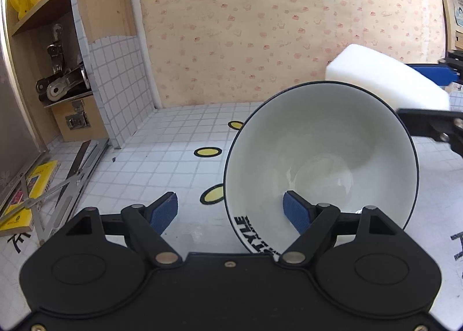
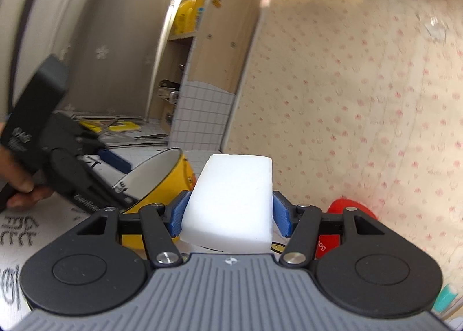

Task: Clean bowl
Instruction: 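Rub the sponge against the bowl's outer wall with the right gripper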

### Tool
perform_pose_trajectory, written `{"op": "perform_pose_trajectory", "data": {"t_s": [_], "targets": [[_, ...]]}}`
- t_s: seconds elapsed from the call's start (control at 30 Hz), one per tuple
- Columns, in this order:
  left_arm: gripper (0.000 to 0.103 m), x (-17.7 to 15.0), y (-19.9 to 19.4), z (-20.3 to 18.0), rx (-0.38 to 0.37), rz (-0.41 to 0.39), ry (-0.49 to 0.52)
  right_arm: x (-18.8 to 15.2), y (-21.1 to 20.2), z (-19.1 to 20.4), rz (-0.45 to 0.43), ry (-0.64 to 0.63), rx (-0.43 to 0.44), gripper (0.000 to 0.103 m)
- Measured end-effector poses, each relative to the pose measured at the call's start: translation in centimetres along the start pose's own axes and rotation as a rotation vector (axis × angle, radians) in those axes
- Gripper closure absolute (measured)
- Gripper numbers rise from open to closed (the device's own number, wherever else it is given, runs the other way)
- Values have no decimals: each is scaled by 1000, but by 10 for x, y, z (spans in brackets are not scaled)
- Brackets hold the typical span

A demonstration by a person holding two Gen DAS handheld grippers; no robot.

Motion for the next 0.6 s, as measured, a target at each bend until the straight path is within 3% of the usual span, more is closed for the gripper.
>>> {"op": "perform_pose_trajectory", "data": {"t_s": [0.2, 0.43, 0.6], "targets": [[21, 1, 0, -1, 2, 0, -14, 1, -6, 13, -10, -2, -8, 41], [20, 1, 0, -2, 5, 1, -31, -12, 5, 9, 120, 64, -91, 41], [21, 2, -1, -4, -4, -6, -11, 6, -1, 12, 87, 26, -107, 42]]}}
Point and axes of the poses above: each gripper's, at about its wrist camera, not at the fingertips, and y roughly the way its jaws point, z to its left, x to its top, the point moved 8 cm from there along y, roughly the way its jaws point, and after that the axes turned 4 degrees about x, right-handed, at the moved point
